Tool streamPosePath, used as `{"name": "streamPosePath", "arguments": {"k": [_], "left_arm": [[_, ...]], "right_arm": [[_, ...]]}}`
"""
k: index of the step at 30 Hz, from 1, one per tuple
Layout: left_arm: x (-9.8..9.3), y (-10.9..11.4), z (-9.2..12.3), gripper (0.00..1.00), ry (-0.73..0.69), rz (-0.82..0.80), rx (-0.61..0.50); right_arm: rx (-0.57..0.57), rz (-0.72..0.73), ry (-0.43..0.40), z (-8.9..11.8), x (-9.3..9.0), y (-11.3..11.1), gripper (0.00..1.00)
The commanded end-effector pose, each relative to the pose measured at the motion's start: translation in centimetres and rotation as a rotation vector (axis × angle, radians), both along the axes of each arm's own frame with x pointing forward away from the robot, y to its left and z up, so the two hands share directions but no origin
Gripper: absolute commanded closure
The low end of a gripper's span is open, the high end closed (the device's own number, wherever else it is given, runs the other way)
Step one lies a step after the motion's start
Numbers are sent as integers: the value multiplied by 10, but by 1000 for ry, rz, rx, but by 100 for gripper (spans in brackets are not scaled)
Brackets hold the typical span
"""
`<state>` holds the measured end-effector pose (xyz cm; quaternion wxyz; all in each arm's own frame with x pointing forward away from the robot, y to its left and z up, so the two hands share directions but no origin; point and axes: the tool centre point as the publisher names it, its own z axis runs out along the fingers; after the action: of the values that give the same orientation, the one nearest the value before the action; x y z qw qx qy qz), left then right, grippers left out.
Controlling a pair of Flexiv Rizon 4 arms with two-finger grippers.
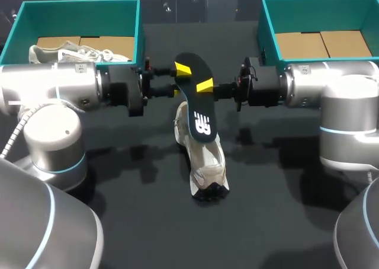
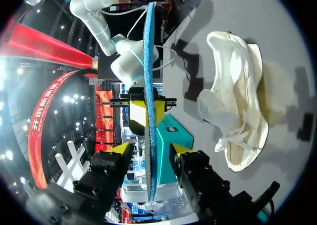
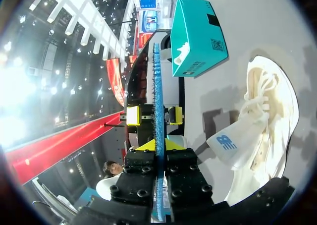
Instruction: Take the shoe out of the shoebox, open the shoe tongue, remove and reinsert the insole, then place the shoe into the shoebox
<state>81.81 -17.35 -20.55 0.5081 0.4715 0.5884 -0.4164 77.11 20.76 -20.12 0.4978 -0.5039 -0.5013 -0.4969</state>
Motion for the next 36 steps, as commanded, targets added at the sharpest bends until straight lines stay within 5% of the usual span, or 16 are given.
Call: {"name": "streamPosePath", "arguments": {"k": [1,19,24,29,30,31,32,36], "left_arm": [[2,-9,-2,53,-7,4,0],[4,-20,-7,78,-4,11,-4],[4,-22,-7,100,-2,14,-3],[4,-23,-7,100,-4,14,-8],[3,-22,-6,100,-5,13,-9],[2,-21,-6,100,-5,12,-10],[1,-20,-5,100,-5,11,-10],[-7,-10,-1,100,-1,-3,-2]], "right_arm": [[2,-4,0,-1,0,4,100],[16,1,-2,-2,2,5,100],[18,3,0,-2,3,6,100],[21,5,-1,-2,3,6,100],[23,5,-6,-2,3,5,91],[20,3,-13,-3,3,3,63],[18,-1,-21,-3,2,0,4],[-4,-3,-94,-3,-2,-19,0]]}}
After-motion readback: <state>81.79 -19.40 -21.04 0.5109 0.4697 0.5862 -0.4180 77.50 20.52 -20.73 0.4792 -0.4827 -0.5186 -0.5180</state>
